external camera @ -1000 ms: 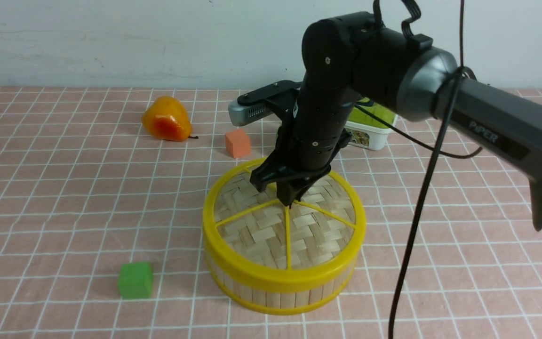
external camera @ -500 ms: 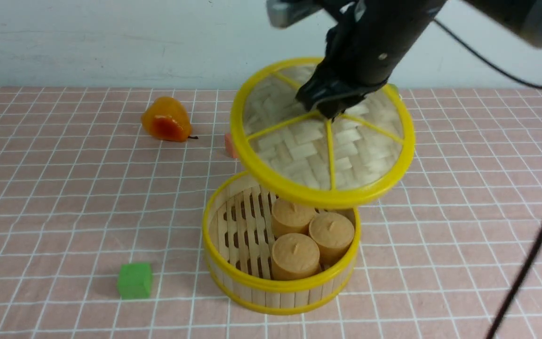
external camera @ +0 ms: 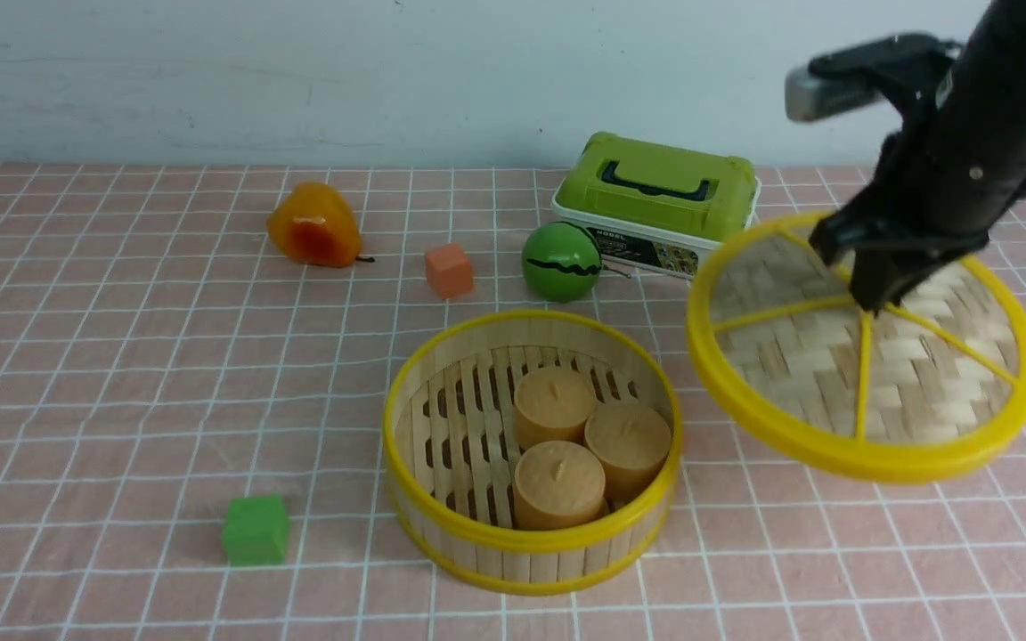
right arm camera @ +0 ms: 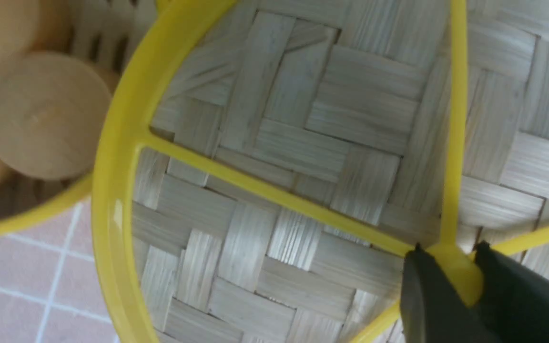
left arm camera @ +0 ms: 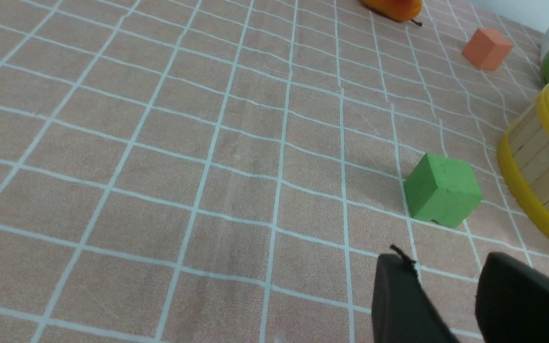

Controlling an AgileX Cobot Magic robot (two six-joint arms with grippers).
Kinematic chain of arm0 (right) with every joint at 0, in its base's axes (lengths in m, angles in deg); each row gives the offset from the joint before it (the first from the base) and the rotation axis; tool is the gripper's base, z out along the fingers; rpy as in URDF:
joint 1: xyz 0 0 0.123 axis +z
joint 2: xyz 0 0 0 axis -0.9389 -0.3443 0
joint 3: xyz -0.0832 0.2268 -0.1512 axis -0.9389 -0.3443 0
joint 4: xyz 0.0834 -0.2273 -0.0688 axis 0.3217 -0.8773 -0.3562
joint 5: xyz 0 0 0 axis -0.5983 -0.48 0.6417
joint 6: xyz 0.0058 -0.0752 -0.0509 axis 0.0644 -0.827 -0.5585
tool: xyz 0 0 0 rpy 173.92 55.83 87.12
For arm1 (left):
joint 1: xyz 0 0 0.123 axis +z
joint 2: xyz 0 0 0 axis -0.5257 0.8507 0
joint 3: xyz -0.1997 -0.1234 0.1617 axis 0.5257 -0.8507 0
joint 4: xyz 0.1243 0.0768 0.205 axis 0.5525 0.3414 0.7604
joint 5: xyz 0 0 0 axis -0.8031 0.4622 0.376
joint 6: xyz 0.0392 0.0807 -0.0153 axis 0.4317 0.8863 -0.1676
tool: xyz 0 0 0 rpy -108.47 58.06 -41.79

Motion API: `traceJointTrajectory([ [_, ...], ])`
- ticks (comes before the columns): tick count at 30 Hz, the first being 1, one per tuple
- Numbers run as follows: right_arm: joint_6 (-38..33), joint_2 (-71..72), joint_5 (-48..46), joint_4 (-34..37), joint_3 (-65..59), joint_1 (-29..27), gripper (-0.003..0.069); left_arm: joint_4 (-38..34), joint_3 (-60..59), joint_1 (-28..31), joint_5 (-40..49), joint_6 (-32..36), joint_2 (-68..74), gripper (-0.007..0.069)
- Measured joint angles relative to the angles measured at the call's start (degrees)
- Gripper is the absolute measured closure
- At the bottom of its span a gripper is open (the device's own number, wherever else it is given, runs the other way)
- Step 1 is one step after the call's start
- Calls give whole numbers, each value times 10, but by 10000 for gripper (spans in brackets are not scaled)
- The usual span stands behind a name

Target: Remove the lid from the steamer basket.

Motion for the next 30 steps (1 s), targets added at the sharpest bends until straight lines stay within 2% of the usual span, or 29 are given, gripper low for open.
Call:
traceJointTrajectory([
  [5,0,0,51,2,-87,-17,582,0,0,0,0,0,0,386],
  [10,0,0,179,2,-183,-30,582,0,0,0,0,0,0,386],
  [18,31,0,260,1,-209,-33,582,0,0,0,0,0,0,386],
  [22,36,-2,264,1,-209,-36,571,0,0,0,0,0,0,386],
  [27,44,-11,248,1,-209,-39,489,0,0,0,0,0,0,386],
  [30,45,1,208,1,-208,-39,387,0,0,0,0,0,0,386],
])
